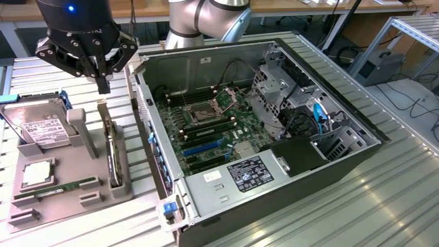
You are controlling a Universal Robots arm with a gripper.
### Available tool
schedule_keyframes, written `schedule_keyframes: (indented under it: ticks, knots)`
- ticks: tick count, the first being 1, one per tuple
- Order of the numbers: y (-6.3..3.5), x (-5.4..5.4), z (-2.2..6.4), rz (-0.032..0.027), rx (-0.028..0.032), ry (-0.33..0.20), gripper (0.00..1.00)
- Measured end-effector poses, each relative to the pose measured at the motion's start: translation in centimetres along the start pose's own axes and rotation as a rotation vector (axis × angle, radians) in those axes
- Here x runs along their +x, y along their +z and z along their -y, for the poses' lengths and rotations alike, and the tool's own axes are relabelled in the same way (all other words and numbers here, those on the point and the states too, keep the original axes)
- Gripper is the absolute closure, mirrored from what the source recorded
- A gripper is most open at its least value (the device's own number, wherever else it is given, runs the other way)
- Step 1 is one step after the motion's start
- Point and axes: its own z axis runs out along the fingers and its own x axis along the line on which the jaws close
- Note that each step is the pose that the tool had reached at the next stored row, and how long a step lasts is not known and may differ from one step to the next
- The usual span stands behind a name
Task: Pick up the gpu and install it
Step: 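Reach for the gpu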
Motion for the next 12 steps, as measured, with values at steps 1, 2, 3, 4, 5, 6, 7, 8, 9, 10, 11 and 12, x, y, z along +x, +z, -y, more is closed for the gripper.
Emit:
schedule_keyframes:
  ticks: [1, 2, 3, 4, 5, 6, 7, 8, 9, 10, 11, 12]
  knots:
    - [0.0, 0.0, 0.03, 0.0, 0.0, 0.0, 0.89]
    - [0.0, 0.1, 0.08, 0.0, -0.0001, 0.0, 0.89]
    - [-0.01, 0.1, 0.14, -0.0001, 0.0, 0.0, 0.89]
    - [-0.01, 0.1, 0.23, -0.0001, 0.0, 0.0, 0.89]
    - [-0.02, 0.1, 0.34, -0.0001, 0.0001, 0.0, 0.89]
    - [-0.02, 0.1, 0.46, 0.0, 0.0, 0.0, 0.89]
    - [-0.03, 0.1, 0.61, -0.0001, 0.0, 0.0, 0.89]
    - [-0.03, 0.1, 0.76, 0.0, 0.0, 0.0, 0.89]
    - [-0.04, 0.1, 0.88, -0.0001, 0.0, 0.0, 0.89]
    - [-0.04, 0.2, 1.0, 0.0, 0.0, 0.0, 0.89]
    - [-0.05, 0.2, 1.12, 0.0, 0.0, 0.0, 0.89]
    - [-0.06, 0.2, 1.24, -0.0001, 0.0, 0.0, 0.89]
